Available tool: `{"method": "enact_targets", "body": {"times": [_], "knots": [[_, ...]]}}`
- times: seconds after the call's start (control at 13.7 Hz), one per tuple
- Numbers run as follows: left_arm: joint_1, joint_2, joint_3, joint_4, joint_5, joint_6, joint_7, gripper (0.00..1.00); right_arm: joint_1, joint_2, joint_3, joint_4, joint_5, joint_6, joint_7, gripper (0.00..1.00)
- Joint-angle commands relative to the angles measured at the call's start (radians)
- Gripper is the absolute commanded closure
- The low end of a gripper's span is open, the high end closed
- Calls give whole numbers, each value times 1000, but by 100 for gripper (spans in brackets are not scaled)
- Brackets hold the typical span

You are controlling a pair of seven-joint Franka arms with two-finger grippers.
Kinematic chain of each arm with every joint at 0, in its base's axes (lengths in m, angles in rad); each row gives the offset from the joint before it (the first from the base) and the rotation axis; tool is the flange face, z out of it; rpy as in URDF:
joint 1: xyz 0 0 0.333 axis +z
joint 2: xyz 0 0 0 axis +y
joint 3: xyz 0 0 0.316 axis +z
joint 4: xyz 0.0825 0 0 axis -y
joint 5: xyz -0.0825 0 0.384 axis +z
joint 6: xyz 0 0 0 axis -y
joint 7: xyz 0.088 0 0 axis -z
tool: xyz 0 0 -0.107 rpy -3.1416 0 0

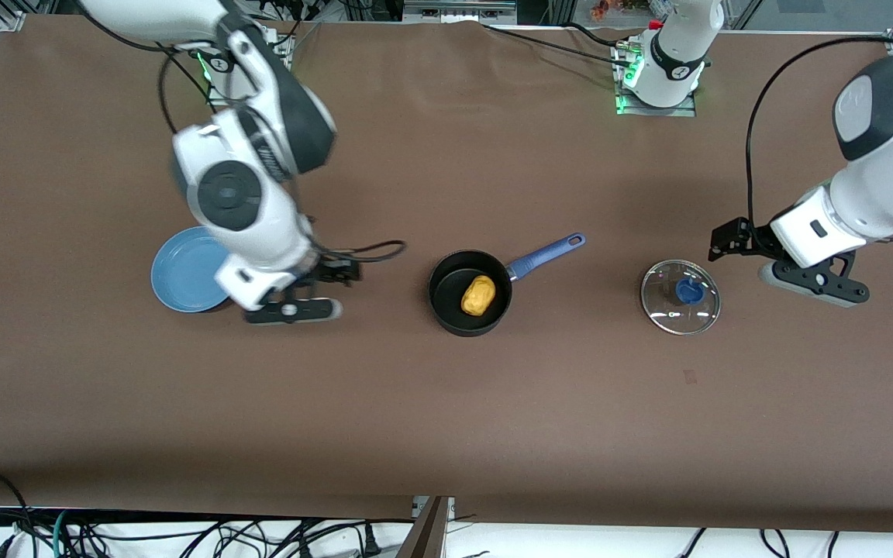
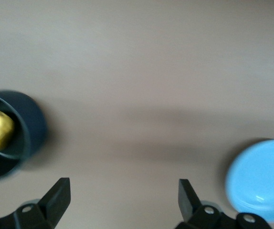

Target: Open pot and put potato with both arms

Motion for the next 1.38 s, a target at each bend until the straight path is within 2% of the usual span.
{"method": "enact_targets", "body": {"times": [0.0,0.15,0.22,0.36,0.51,0.73,0.87,1.09,1.31], "knots": [[-185,-12,110,90,34,-144,-146,0,-55,-80,-42,-20,-3,-106,-135,0],[-346,-38,263,117,36,-183,-203,0,-97,-149,-87,-20,3,-181,-252,0],[-400,-56,335,111,36,-185,-219,0,-137,-179,-88,-20,3,-210,-301,0],[-465,-79,426,95,28,-180,-222,0,-209,-245,-88,-30,6,-242,-329,0],[-465,-87,435,95,30,-188,-222,0,-264,-298,-88,-52,6,-314,-319,0],[-463,-77,429,103,28,-183,-223,0,-299,-390,-87,-156,4,-290,-328,0],[-459,-73,429,101,30,-185,-220,0,-306,-401,-85,-162,13,-298,-338,0],[-456,-73,434,103,30,-185,-216,0,-318,-429,-85,-165,23,-218,-337,0],[-456,-73,435,103,30,-185,-213,0,-319,-450,-85,-182,21,-238,-384,0]]}}
